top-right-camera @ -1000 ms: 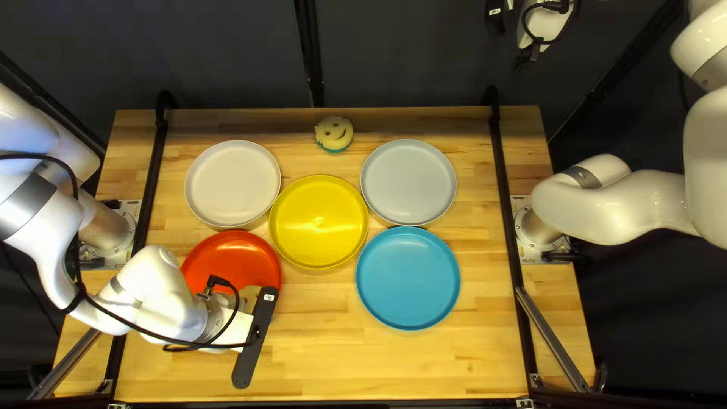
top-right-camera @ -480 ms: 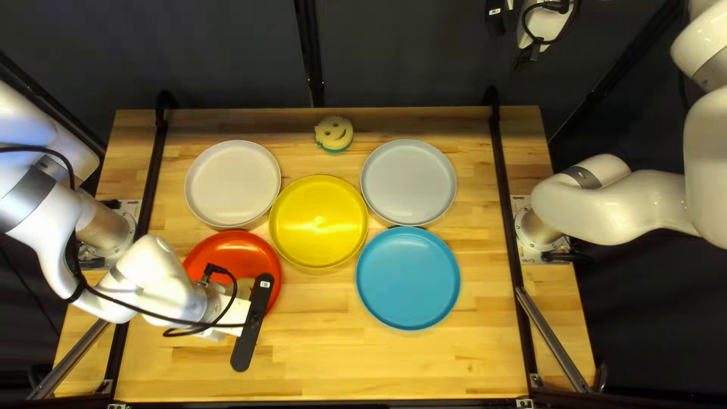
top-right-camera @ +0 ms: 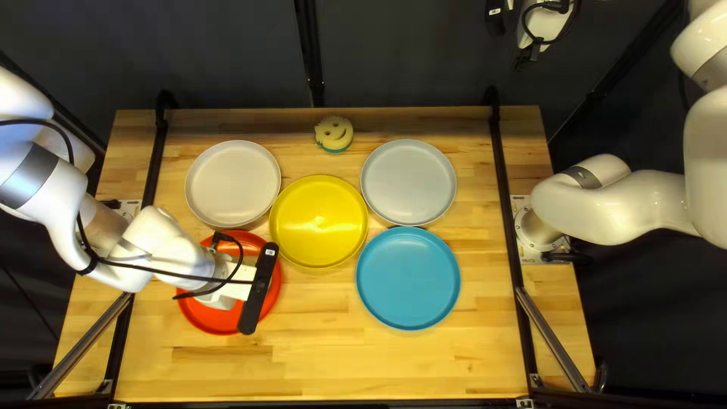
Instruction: Pick up sponge and scrub the plate
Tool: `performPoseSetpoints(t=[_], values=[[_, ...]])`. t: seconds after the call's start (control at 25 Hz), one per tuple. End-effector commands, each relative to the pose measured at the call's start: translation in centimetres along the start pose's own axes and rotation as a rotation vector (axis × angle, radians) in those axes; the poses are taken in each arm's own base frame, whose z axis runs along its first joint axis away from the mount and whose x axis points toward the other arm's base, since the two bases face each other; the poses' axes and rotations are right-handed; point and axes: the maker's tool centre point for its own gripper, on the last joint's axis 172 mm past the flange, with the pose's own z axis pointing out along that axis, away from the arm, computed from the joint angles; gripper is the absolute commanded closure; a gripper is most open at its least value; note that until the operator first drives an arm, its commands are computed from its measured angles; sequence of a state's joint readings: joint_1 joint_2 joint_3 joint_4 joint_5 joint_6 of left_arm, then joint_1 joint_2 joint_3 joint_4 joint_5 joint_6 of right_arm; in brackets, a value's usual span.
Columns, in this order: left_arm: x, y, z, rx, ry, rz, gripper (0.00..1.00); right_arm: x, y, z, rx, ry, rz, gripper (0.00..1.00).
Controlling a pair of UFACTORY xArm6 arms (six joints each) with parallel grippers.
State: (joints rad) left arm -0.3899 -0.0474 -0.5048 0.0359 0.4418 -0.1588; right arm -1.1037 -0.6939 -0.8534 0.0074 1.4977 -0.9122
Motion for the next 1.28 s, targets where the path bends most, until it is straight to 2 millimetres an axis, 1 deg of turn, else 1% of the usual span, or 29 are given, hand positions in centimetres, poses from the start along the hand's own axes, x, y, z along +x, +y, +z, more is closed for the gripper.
performPoseSetpoints(t=[0.04,0.16,0.32,0.56,0.64,1.28], values=[[0.1,1.3,0.3,-0.016,0.007,0.002,1.00,0.0,0.0,0.0,0.000,0.000,0.000,0.00],[0.2,2.5,0.2,-0.026,0.009,-0.001,1.00,0.0,0.0,0.0,0.000,0.000,0.000,0.00],[0.7,4.7,-0.1,-0.035,0.003,-0.004,1.00,0.0,0.0,0.0,0.000,0.000,0.000,0.00],[0.6,6.7,-0.5,-0.041,-0.007,-0.015,1.00,0.0,0.0,0.0,0.000,0.000,0.000,0.00],[0.8,6.8,-0.9,-0.039,-0.008,-0.027,1.00,0.0,0.0,0.0,0.000,0.000,0.000,0.00],[0.8,6.8,-0.9,-0.039,-0.008,-0.027,1.00,0.0,0.0,0.0,0.000,0.000,0.000,0.00]])
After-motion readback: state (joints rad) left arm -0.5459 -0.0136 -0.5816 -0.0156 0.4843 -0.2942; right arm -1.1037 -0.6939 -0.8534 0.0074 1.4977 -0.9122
